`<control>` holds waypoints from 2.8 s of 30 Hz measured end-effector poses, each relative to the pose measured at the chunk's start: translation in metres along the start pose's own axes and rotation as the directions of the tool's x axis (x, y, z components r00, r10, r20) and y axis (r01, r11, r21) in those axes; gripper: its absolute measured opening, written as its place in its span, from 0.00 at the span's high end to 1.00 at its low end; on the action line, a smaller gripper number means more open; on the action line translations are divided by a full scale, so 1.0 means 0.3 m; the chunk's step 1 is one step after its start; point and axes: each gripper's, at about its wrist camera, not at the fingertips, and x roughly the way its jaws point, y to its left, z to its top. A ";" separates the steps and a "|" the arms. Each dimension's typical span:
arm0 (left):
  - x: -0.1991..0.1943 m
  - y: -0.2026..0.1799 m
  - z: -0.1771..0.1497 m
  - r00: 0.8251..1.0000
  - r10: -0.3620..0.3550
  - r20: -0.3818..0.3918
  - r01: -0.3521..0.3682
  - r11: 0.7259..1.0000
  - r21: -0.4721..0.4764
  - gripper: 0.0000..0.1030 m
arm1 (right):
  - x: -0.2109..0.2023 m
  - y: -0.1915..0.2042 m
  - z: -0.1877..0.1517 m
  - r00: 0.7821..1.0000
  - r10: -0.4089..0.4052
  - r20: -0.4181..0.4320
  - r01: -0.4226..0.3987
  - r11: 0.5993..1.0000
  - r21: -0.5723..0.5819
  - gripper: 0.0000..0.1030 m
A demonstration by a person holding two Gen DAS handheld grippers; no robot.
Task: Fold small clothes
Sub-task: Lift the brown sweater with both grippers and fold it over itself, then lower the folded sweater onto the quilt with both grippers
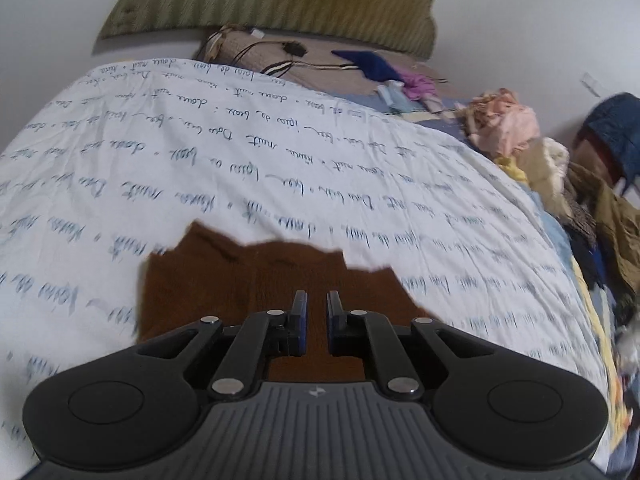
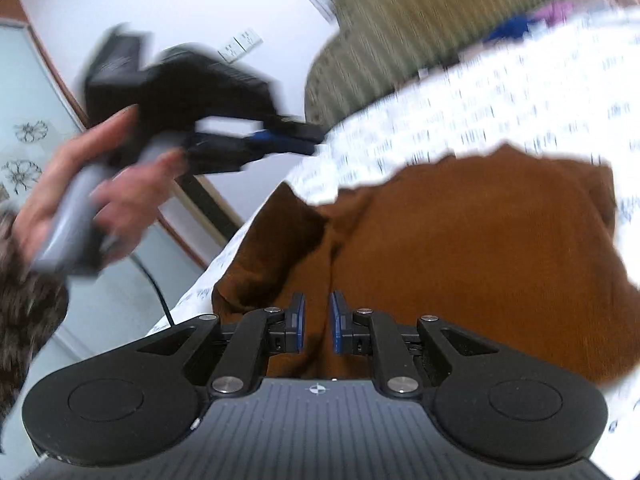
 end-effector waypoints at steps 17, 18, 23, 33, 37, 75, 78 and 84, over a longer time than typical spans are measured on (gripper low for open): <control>-0.175 -0.065 -0.562 0.911 0.276 0.307 -0.302 0.953 0.040 0.89 | 0.421 -0.180 0.308 0.902 0.322 -0.289 -0.181 0.887 0.424 0.23; -0.171 -0.070 -0.567 0.898 0.305 0.316 -0.334 0.941 0.042 0.89 | 0.437 -0.171 0.303 0.895 0.331 -0.300 -0.188 0.888 0.420 0.23; -0.168 -0.093 -0.590 0.811 0.460 0.362 -0.514 0.855 0.064 0.82 | 0.537 -0.091 0.313 0.870 0.307 -0.387 -0.188 0.930 0.314 0.23; -0.175 -0.111 -0.609 0.787 0.473 0.396 -0.557 0.821 0.126 0.39 | 0.579 -0.017 0.289 0.893 0.151 -0.424 -0.079 0.980 0.182 0.83; -0.140 -0.121 -0.586 0.840 0.420 0.343 -0.492 0.857 0.154 0.39 | 0.532 -0.046 0.311 0.908 0.212 -0.361 -0.129 0.962 0.242 0.84; 0.083 -0.489 -0.459 0.998 -0.040 0.044 0.026 0.962 0.272 0.82 | 0.127 -0.352 0.592 0.962 -0.021 -0.273 0.045 0.996 0.081 0.85; 0.111 -0.510 -0.475 0.997 -0.073 -0.014 0.074 0.956 0.285 0.82 | 0.145 -0.420 0.566 0.955 -0.076 -0.285 0.101 0.992 0.073 0.85; 0.151 -0.501 -0.532 0.995 -0.091 -0.044 0.100 0.949 0.299 0.82 | 0.159 -0.547 0.485 0.948 -0.068 -0.310 0.116 0.983 0.139 0.84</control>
